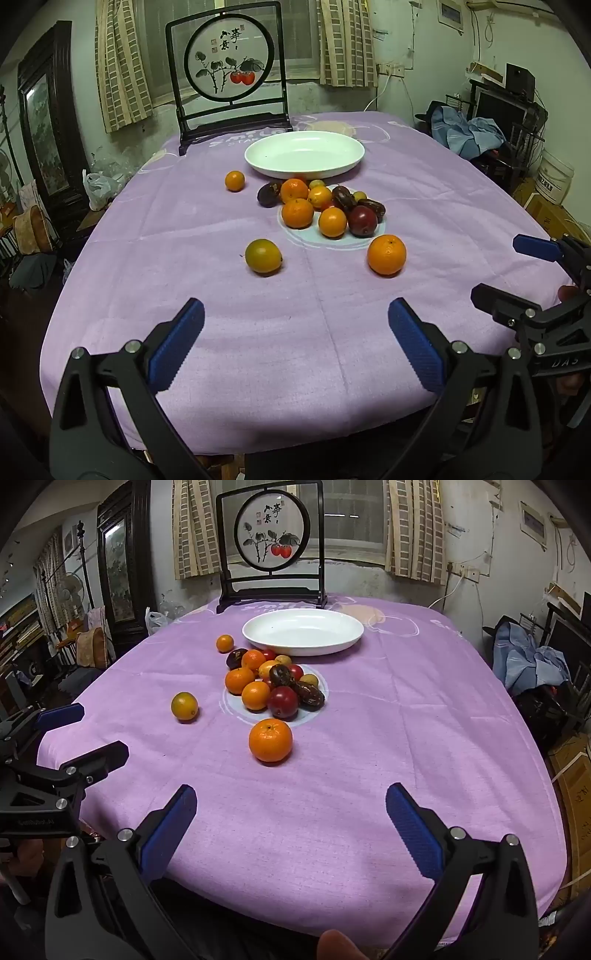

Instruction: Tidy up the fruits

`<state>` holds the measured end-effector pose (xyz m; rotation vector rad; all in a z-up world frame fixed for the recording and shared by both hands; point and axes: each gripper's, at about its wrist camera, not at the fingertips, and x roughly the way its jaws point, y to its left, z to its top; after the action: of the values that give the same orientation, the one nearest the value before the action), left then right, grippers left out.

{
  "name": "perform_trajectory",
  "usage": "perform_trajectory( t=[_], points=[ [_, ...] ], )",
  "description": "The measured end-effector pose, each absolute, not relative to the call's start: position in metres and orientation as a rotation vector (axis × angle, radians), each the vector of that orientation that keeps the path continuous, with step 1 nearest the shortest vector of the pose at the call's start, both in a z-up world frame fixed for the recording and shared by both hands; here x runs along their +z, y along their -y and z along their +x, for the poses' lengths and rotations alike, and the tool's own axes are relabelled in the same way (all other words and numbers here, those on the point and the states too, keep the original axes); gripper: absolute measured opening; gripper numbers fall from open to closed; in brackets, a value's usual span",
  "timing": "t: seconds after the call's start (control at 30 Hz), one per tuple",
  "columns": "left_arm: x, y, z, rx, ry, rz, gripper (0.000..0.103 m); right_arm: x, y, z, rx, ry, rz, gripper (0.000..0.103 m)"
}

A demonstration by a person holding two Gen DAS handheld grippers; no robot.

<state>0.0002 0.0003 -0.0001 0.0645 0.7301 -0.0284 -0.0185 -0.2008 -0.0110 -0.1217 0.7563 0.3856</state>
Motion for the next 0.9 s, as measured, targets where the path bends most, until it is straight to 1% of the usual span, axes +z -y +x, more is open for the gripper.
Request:
perform_trajectory(
  t=[0.53,0.9],
  points=[
    [-0.0006,-0.0016,0.004,-0.013,-0.735,0.06,0.101,-0.0192,0.2027,-0.0143,0.395,-0.765,-0.114,0.102],
    [-0.0001,-0.0061,0.0008,-0.011,-0.737,0.055,0.101,-0.0117,0.1994,-0.0171,0.398,-0.76,-0.122,0.102]
  ],
)
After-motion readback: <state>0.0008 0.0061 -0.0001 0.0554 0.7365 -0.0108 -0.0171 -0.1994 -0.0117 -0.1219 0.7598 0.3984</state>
